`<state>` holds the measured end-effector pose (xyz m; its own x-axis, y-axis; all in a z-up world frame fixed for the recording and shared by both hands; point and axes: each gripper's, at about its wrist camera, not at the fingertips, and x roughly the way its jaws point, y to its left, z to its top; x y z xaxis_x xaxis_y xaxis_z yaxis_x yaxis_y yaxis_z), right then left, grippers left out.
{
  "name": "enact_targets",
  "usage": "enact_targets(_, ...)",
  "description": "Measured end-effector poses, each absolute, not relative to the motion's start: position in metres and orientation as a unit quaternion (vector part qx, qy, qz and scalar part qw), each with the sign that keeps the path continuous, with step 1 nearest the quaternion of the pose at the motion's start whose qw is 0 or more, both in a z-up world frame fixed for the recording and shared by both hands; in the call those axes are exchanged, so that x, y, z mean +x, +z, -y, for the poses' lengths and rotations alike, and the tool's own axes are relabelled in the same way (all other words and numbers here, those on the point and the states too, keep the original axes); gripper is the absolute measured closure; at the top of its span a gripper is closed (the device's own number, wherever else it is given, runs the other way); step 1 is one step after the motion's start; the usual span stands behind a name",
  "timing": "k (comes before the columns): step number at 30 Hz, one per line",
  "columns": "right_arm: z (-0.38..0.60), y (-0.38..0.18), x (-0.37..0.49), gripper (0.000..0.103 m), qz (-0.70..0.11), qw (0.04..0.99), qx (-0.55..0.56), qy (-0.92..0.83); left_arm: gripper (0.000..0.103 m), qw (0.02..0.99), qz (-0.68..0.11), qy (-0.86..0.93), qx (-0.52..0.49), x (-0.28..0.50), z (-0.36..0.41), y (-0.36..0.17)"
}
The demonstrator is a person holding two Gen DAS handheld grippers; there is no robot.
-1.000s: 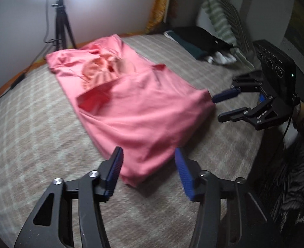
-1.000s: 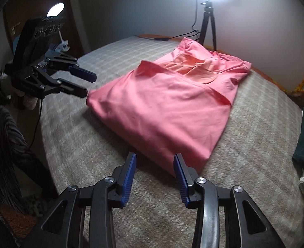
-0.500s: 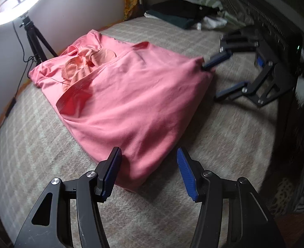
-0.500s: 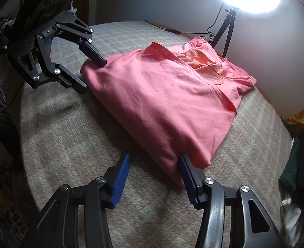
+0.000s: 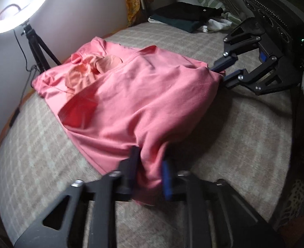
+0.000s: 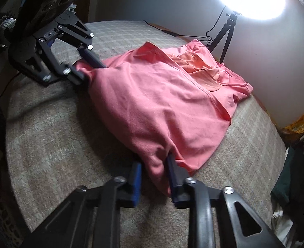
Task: Fold small clothes
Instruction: 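Grasp the folded shirt's edge with the left tool while the right tool grasps the opposite edge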
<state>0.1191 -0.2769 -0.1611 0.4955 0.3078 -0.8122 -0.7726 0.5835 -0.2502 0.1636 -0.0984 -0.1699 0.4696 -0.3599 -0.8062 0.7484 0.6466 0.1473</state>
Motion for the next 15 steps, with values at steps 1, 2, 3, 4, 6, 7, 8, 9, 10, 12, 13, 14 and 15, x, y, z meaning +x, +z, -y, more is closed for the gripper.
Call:
enact_targets(1,0.274,-0.161,0.119,0.096,-0.370,0.808,-0.320,0.328,0.093,0.823,-0.382,-0.343,0.244,0.165,0.098,-0.168)
enact_targets(2,0.273,-0.159,0.119,0.097,-0.366,0.810,-0.325,0.324,0.094,0.825,-0.382,-0.345,0.232,0.167,0.096,-0.166)
enact_targets(3,0.273,-0.158,0.118,0.098,-0.364,0.811,-0.325,0.323,0.095,0.827,-0.382,-0.346,0.223,0.168,0.095,-0.164)
enact_targets(4,0.273,-0.155,0.118,0.098,-0.364,0.811,-0.323,0.327,0.095,0.828,-0.382,-0.349,0.217,0.169,0.094,-0.161)
enact_targets(6,0.274,-0.150,0.115,0.099,-0.363,0.810,-0.321,0.331,0.095,0.828,-0.382,-0.353,0.208,0.168,0.091,-0.155)
enact_targets(7,0.275,-0.147,0.113,0.099,-0.360,0.810,-0.322,0.331,0.096,0.827,-0.383,-0.357,0.205,0.166,0.090,-0.152)
enact_targets(8,0.275,-0.143,0.110,0.099,-0.358,0.811,-0.323,0.331,0.096,0.826,-0.382,-0.361,0.205,0.164,0.089,-0.149)
enact_targets(9,0.276,-0.140,0.107,0.100,-0.357,0.811,-0.323,0.333,0.096,0.825,-0.380,-0.364,0.207,0.160,0.088,-0.145)
enact_targets(10,0.276,-0.136,0.103,0.100,-0.356,0.810,-0.323,0.337,0.096,0.825,-0.377,-0.365,0.208,0.157,0.087,-0.142)
enact_targets(12,0.276,-0.130,0.096,0.100,-0.353,0.807,-0.331,0.337,0.096,0.825,-0.375,-0.369,0.207,0.152,0.086,-0.137)
enact_targets(13,0.276,-0.127,0.091,0.100,-0.352,0.804,-0.337,0.341,0.096,0.825,-0.373,-0.372,0.206,0.149,0.086,-0.134)
enact_targets(14,0.276,-0.124,0.086,0.100,-0.350,0.802,-0.344,0.342,0.096,0.824,-0.370,-0.374,0.209,0.146,0.086,-0.132)
enact_targets(15,0.276,-0.123,0.084,0.100,-0.351,0.799,-0.347,0.343,0.096,0.824,-0.370,-0.375,0.210,0.144,0.085,-0.131)
